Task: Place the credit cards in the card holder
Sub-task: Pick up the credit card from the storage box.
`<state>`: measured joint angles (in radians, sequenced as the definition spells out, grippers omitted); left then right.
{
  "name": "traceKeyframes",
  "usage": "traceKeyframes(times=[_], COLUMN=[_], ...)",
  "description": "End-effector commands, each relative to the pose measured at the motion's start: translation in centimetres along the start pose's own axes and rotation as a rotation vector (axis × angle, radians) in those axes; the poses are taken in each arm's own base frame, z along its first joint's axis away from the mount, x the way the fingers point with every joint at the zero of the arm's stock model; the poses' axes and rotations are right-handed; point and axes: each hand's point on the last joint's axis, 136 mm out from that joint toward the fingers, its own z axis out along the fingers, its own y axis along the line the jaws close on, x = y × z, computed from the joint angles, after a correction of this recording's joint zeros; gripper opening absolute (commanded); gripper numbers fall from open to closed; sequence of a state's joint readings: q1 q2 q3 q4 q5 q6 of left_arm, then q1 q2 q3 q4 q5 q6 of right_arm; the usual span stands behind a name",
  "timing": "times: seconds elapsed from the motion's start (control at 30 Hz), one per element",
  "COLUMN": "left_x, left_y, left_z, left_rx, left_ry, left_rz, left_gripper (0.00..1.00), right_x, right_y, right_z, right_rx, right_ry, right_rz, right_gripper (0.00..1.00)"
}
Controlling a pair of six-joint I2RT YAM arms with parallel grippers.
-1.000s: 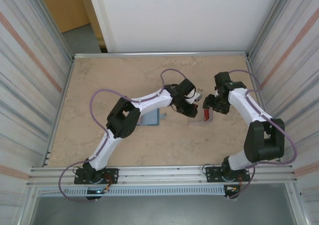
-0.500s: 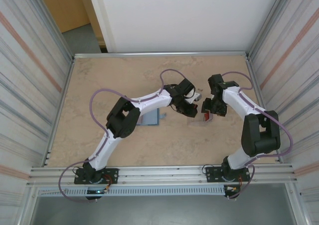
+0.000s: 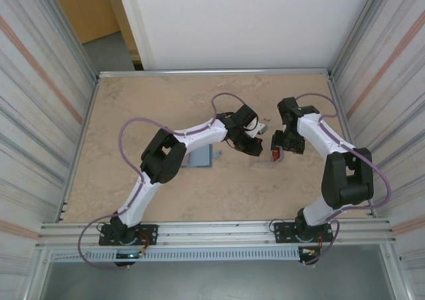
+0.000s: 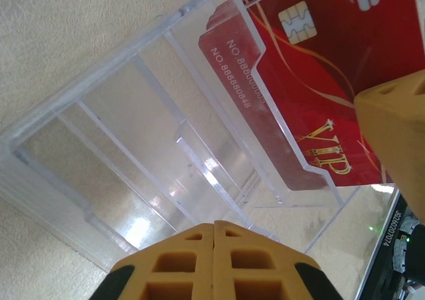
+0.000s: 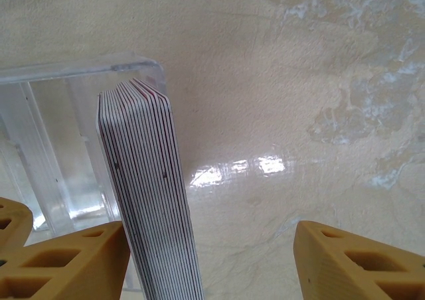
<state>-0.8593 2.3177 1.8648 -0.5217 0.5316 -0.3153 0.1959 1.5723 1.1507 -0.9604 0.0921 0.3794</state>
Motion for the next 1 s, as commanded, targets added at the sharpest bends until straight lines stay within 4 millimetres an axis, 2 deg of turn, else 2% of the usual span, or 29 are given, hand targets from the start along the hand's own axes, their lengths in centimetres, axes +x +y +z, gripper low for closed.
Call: traceKeyframes(times=[0.0,0.23,0.43,0.6,0.77,0.97], left_x=[4.8,5.0,5.0,5.0,5.1,5.2], left_y=[5.0,5.0,5.1,5.0,4.9,5.0], left_z=[2.2,2.3,2.3,2.4,2.6,2.7], left_rx=[-0.136,-0.134,-0.142,-0.146,-0.146,-0.146], left_ry=[0.145,0.15,0.149,0.149,0.154,0.157], left_rz=[-0.108,-0.11,-0.1,-0.09,-0.088,-0.088], left_gripper=[0.0,0.0,0.0,0.0,0.0,0.0], right_x=[0.0,0.0,0.0,0.0,-0.1,-0.2], right_y=[-1.0,-0.7,-0.3,-0.4,-0.2,-0.1], right_z=[-1.1,-1.3,-1.4,-1.7,-2.0,-2.3], right_rx=[0.036,0.017,-0.002,-0.002,-0.017,-0.018], right_ry=[-0.006,-0.008,-0.005,-0.007,-0.013,-0.019], right_rz=[-0.023,-0.026,-0.029,-0.031,-0.03,-0.033], right_gripper=[0.65,0.6,0.47,0.4,0.29,0.22])
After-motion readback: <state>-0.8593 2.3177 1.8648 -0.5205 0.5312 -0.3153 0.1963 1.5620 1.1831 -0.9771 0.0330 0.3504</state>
